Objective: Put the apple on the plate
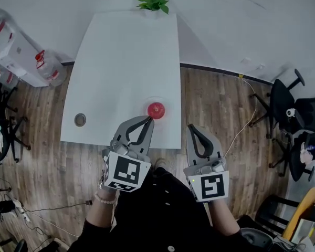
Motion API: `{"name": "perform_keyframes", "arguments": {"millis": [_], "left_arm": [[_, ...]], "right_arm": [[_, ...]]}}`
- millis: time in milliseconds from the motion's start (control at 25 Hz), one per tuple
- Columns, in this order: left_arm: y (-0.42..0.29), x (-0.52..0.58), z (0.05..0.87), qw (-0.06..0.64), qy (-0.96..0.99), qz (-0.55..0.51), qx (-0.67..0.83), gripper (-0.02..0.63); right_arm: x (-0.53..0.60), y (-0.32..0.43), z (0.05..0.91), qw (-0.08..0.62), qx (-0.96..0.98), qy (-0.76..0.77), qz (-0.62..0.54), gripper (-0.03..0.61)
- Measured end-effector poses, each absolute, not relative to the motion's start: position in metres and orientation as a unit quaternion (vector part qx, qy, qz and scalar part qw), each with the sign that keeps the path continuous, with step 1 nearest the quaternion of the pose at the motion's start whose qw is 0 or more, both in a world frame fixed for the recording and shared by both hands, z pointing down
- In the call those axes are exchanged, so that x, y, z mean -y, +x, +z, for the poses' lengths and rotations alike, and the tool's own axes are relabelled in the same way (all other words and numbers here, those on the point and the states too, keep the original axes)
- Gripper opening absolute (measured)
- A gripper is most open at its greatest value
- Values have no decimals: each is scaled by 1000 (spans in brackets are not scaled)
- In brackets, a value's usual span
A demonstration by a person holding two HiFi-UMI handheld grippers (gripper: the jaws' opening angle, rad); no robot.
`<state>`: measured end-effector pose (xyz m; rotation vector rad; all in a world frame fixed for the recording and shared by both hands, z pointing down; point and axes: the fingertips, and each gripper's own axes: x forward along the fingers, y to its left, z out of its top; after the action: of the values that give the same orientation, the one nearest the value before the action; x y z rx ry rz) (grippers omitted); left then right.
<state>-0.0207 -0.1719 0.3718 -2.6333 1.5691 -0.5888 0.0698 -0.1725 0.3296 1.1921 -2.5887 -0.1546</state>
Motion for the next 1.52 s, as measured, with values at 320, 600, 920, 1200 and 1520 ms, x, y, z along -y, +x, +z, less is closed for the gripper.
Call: {"name": "perform_keyframes", "arguments": {"millis": [320, 600, 920, 1200, 1520], "left_arm": [[-34, 157, 348, 3, -831, -177, -527, 17], [-38, 148, 342, 3, -827, -177, -533, 18], [-40, 149, 341, 24, -832, -178, -525, 18], [-48, 148, 349, -7, -822, -170, -543, 18], [-54, 149, 353, -9, -818, -174, -548, 17]], "right_arm": [[175, 67, 324, 134, 903, 404, -62, 41], [176, 65, 324, 126, 905, 401, -63, 41], [175, 60, 326, 133, 908, 391, -66, 41], [174, 58, 328, 133, 909, 390, -66, 41], [174, 59, 330, 145, 909, 385, -63, 41]]}}
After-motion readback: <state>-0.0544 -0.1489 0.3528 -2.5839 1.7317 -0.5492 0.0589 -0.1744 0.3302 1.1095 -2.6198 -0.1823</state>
